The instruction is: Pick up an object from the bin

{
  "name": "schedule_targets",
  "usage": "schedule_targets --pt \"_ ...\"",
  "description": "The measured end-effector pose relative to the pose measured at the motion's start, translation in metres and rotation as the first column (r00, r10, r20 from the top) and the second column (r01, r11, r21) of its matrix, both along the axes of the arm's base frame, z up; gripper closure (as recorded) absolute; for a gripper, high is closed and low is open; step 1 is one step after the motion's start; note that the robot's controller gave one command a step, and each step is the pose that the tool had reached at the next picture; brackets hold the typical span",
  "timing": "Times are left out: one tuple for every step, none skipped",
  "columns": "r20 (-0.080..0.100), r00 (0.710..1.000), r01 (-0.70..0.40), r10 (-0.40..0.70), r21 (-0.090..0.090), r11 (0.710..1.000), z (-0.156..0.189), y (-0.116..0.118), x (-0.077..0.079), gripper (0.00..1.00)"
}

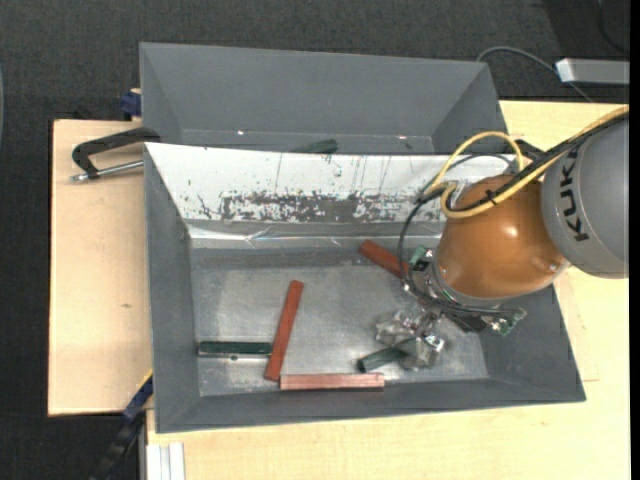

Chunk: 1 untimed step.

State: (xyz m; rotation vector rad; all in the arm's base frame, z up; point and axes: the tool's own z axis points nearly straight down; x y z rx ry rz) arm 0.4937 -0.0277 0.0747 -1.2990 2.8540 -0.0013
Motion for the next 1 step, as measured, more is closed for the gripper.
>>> schedule_targets --pt "0.007 0.999 0.033 -0.033 0.001 0.999 0.1997 0.0376 0.0015 1.0"
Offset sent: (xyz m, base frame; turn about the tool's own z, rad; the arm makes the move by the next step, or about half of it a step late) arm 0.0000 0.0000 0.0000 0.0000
